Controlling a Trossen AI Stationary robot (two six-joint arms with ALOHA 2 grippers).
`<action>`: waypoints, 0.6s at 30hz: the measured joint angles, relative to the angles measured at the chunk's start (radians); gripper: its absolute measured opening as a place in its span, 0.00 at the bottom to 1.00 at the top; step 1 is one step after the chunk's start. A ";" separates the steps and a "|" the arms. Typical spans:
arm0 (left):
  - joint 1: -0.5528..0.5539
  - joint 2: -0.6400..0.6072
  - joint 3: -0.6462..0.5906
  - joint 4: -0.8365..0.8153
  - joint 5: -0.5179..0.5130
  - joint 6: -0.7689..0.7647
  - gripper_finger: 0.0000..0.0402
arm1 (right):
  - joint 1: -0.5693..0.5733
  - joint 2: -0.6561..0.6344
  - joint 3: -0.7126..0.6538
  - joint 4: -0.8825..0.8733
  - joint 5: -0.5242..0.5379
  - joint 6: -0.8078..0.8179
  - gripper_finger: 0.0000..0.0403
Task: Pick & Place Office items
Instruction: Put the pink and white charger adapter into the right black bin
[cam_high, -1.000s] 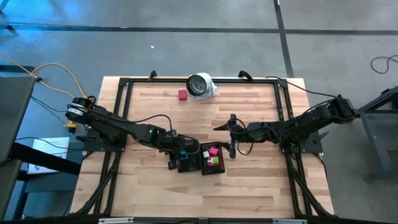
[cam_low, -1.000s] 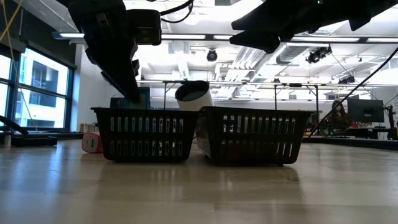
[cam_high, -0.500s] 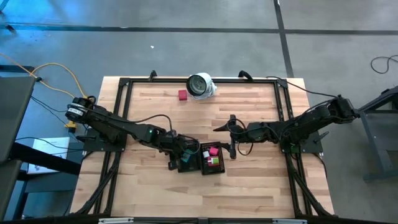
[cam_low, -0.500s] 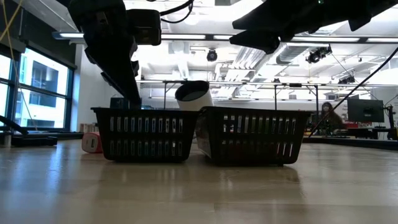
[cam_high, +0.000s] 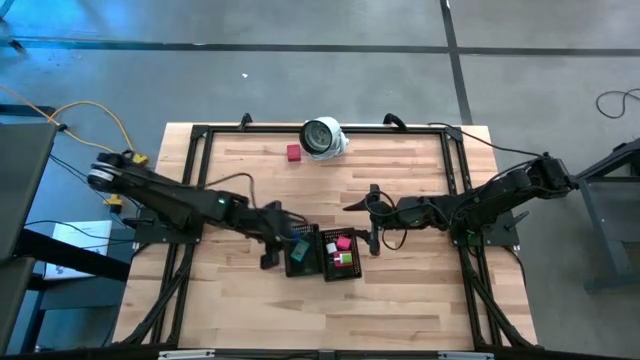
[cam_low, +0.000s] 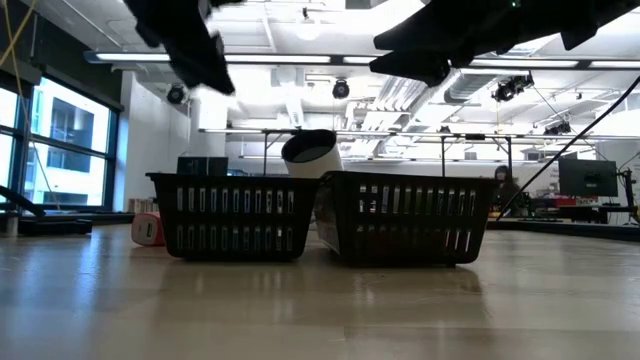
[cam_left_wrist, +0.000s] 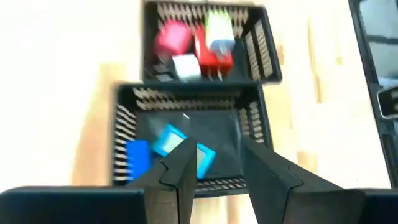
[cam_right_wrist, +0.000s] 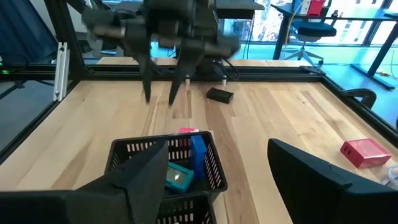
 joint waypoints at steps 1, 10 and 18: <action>0.000 -0.032 0.000 -0.016 -0.026 0.016 0.29 | 0.000 0.000 0.000 0.002 0.004 -0.007 0.65; 0.007 -0.222 0.000 -0.281 -0.396 -0.060 0.29 | 0.000 -0.036 0.000 -0.068 0.086 -0.048 0.65; 0.031 -0.199 -0.045 -0.423 -0.345 -0.296 0.29 | -0.007 -0.051 -0.001 -0.223 0.135 0.012 0.65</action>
